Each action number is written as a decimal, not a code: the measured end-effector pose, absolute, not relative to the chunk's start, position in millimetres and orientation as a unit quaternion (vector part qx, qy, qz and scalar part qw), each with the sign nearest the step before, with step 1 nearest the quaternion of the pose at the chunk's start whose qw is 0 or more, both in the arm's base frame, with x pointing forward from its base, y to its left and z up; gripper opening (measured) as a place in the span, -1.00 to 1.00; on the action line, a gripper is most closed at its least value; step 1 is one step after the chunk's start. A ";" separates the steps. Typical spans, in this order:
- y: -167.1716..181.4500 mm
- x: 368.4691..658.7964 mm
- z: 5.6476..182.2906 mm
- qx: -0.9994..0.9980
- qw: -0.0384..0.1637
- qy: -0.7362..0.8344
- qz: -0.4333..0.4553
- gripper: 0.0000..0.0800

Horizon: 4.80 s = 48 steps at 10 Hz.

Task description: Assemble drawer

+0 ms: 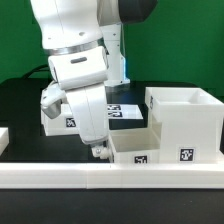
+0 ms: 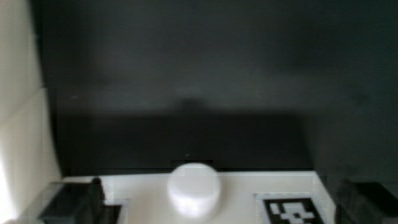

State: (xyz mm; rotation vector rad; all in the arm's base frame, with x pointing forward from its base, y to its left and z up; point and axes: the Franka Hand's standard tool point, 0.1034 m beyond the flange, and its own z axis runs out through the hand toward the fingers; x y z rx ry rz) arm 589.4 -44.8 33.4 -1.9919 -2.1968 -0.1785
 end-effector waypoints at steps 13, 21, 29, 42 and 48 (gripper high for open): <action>-39.1 589.0 16.0 -0.671 0.086 -0.733 -0.067 0.62; -24.5 588.3 12.6 -0.680 0.078 -0.725 -0.075 0.62; -17.3 588.5 11.0 -0.710 0.076 -0.697 -0.068 0.62; 27.1 589.9 11.7 -0.686 0.076 -0.719 -0.084 0.62; 24.2 593.6 14.9 -0.684 0.082 -0.720 -0.079 0.62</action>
Offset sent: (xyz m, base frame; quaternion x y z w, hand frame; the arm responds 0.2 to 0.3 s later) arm -0.0029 0.0158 -0.0101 0.0065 0.0657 -0.0035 0.9978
